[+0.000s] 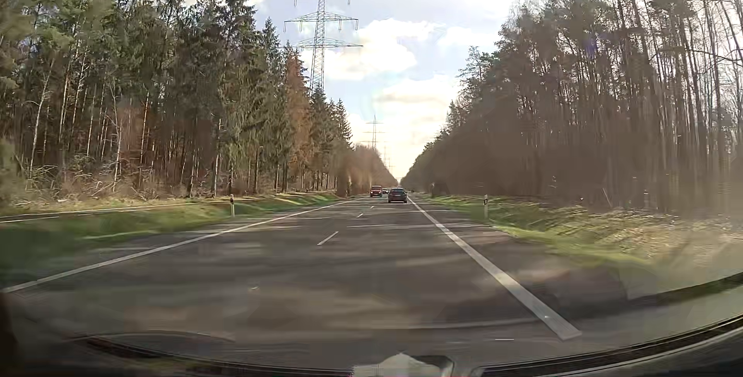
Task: Follow the waypoints while adhering to traffic rules and regulations
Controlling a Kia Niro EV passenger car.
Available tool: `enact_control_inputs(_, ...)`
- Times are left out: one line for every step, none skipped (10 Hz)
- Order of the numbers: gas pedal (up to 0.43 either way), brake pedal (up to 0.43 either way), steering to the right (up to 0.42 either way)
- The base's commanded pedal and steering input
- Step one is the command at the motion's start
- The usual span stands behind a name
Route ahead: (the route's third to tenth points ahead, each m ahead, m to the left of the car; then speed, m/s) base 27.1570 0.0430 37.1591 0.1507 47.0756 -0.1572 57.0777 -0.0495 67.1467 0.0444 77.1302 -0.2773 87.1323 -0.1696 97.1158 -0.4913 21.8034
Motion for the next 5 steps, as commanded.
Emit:
enact_control_inputs(0.189,0.000,0.001)
enact_control_inputs(0.189,0.000,0.001)
enact_control_inputs(0.189,0.000,0.001)
enact_control_inputs(0.189,0.000,0.001)
enact_control_inputs(0.189,0.000,0.001)
